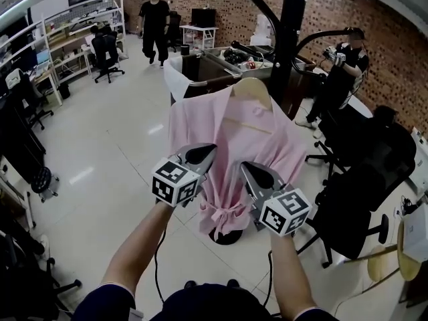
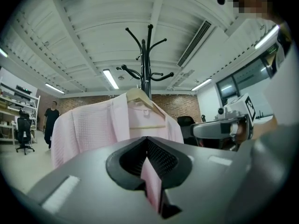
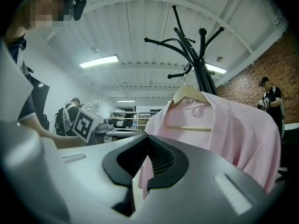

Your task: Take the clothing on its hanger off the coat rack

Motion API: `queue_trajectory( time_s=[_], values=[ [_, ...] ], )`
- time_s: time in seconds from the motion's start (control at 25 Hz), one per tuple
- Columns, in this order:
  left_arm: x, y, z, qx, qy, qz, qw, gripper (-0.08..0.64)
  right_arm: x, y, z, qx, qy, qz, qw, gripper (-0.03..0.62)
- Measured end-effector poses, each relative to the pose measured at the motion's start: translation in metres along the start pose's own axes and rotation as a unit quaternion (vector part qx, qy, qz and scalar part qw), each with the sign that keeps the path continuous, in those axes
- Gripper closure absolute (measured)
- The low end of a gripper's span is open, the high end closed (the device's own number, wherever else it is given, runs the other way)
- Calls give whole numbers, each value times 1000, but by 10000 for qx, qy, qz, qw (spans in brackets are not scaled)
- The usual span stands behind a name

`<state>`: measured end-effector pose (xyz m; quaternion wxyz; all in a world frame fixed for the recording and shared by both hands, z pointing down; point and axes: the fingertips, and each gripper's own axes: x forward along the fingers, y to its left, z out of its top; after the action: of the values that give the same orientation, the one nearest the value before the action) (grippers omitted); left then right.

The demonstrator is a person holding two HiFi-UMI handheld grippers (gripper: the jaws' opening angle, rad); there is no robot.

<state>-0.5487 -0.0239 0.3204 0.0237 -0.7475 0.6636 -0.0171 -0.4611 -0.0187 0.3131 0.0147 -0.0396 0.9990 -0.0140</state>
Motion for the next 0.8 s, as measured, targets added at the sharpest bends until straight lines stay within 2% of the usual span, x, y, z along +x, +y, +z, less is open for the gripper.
queue_trajectory(
  time_s=[0.08,0.36,0.56,0.8],
  values=[
    [4,11,6,195,16,52,9998,548,2,1,0,1,6,11,10000,591],
    [24,56,52,939,146,203,9953,459,2,4,2,40,26,-40,10000,591],
    [44,80,78,1669,291,311,9850,388,-2,-2,2,12,35,-147,9999,591],
    [65,93,82,2310,765,202,9697,297,-7,-4,2,-11,47,-289,9996,591]
  ],
)
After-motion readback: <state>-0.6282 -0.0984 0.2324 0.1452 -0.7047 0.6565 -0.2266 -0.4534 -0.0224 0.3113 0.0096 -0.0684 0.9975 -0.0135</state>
